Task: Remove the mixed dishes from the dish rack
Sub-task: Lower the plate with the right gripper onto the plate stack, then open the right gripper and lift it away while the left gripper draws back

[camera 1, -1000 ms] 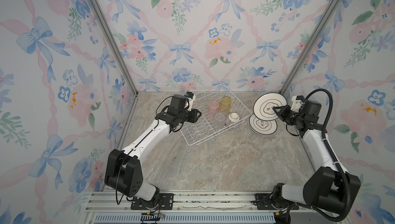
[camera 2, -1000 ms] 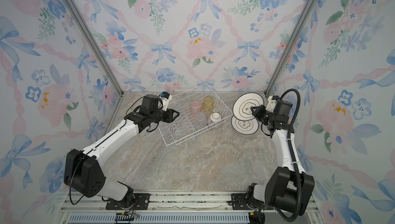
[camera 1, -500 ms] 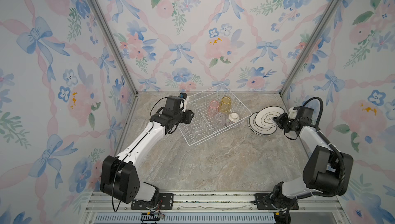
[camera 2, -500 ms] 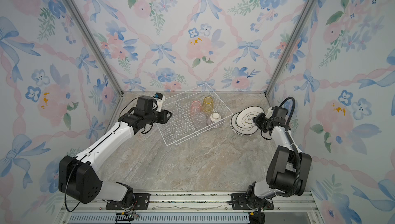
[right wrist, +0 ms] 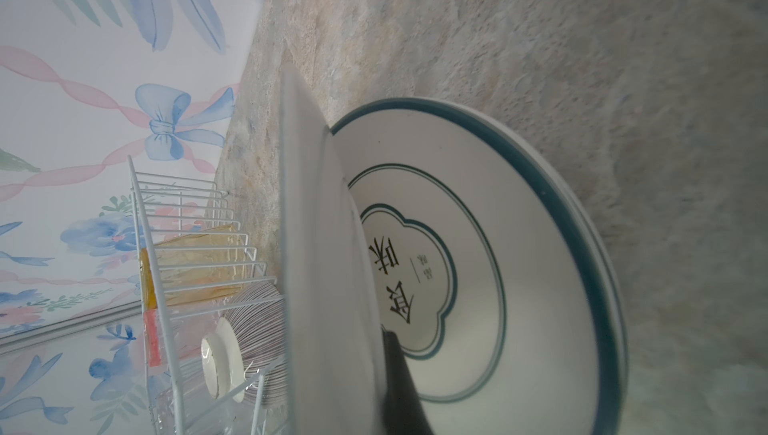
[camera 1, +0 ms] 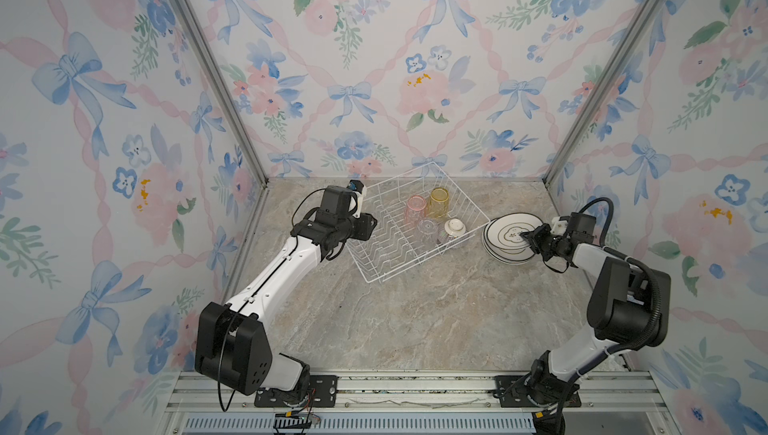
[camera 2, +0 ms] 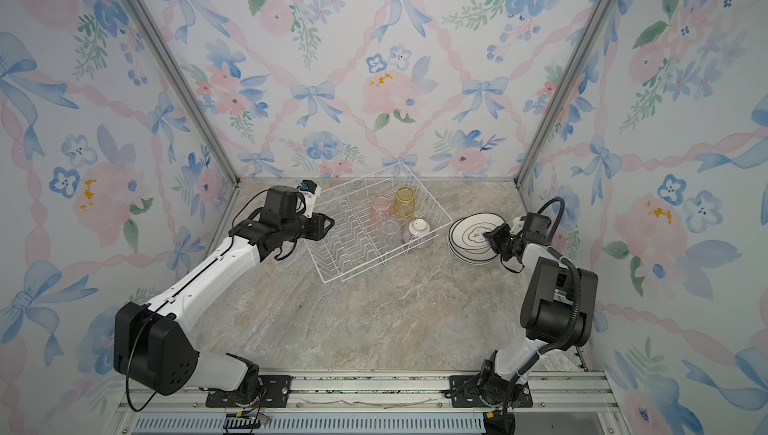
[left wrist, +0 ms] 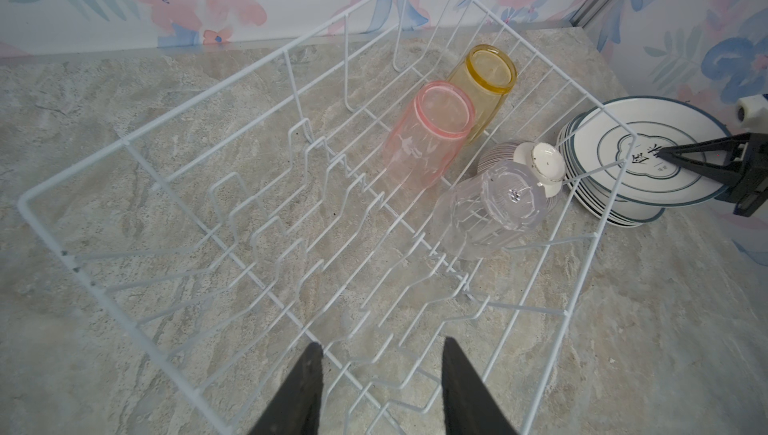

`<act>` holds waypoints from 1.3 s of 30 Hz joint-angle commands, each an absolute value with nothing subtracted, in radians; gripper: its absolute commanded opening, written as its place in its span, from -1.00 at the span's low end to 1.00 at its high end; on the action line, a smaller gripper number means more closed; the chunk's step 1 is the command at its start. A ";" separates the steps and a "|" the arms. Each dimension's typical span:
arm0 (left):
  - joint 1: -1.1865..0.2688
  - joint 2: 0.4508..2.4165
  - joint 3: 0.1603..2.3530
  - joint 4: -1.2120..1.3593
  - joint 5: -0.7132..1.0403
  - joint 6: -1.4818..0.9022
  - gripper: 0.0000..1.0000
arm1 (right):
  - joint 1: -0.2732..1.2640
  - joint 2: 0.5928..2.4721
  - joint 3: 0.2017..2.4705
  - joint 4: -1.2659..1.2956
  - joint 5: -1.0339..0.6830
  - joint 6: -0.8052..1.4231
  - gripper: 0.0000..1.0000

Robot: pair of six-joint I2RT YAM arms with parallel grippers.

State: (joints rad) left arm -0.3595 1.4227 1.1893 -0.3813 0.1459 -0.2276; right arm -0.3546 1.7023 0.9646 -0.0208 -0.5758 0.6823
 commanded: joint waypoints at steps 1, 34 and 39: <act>-0.354 1.406 1.184 -0.400 0.155 -0.210 -0.14 | -0.363 1.712 0.977 -0.008 -0.601 0.674 -0.95; -0.341 1.408 1.159 -0.402 0.170 -0.189 -0.15 | -0.287 1.810 1.239 -0.634 -0.200 0.217 0.58; -0.338 1.404 1.149 -0.402 0.170 -0.187 -0.15 | -0.259 1.841 1.261 -0.639 -0.173 0.215 0.62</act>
State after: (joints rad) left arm -0.3462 1.4220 1.1625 -0.3920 0.1570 -0.2089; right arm -0.2710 1.8236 1.2285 -0.6003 -0.2142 0.2352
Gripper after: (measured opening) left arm 0.424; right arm 0.810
